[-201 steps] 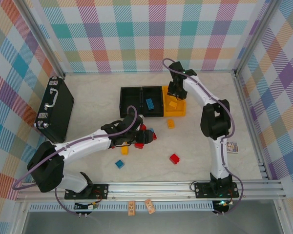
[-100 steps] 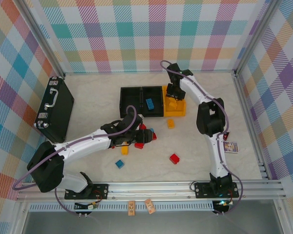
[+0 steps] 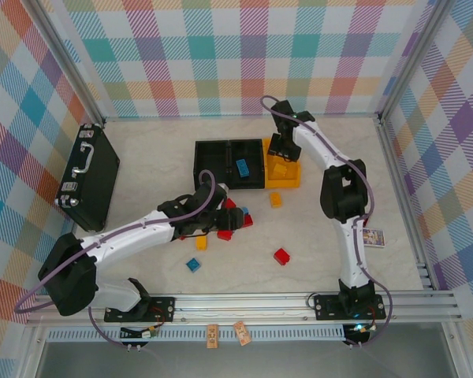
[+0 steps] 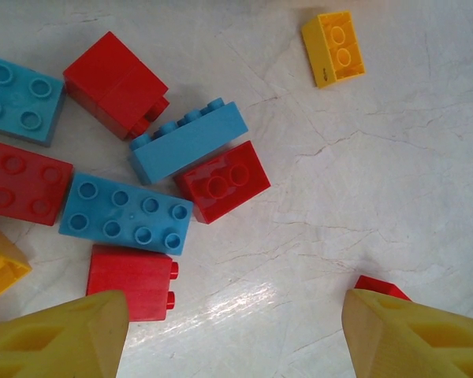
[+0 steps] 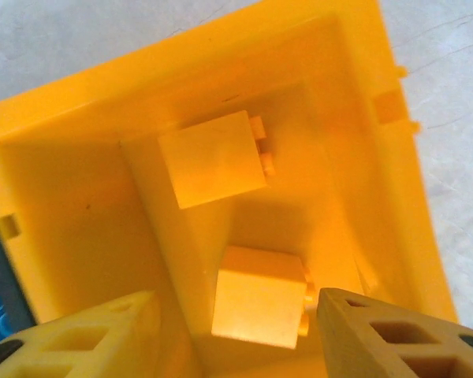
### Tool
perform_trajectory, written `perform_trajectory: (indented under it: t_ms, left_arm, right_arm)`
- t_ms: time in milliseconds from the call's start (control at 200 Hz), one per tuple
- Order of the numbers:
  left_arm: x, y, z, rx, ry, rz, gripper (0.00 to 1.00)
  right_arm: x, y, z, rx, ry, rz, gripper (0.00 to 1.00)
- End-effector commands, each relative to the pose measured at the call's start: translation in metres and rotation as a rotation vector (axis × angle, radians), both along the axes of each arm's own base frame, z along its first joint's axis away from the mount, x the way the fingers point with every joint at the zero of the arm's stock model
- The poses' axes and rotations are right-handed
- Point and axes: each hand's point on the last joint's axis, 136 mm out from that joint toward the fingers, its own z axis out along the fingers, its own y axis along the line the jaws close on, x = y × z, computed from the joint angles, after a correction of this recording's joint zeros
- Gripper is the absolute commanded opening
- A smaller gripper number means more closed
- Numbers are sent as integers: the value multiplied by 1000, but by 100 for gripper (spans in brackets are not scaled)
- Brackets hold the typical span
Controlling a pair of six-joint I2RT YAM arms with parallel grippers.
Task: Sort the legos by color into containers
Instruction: Place the lego in the container.
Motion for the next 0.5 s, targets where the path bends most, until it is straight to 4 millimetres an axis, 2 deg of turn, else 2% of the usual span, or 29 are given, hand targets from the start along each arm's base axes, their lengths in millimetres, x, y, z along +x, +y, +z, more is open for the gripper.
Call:
perform_trajectory:
  t_ms: [0, 230, 330, 495]
  left_arm:
    - [0, 15, 2, 18, -7, 54, 72]
    - [-1, 44, 0, 47, 8, 151, 71]
    - [-3, 58, -2, 66, 18, 188, 70]
    - [-9, 83, -5, 116, 35, 254, 68]
  right_arm:
    - [-8, 9, 48, 54, -87, 43, 54]
    - [-41, 23, 72, 119, -133, 103, 53]
    - [-62, 28, 77, 140, -142, 135, 53]
    - [-104, 40, 73, 205, -138, 212, 53]
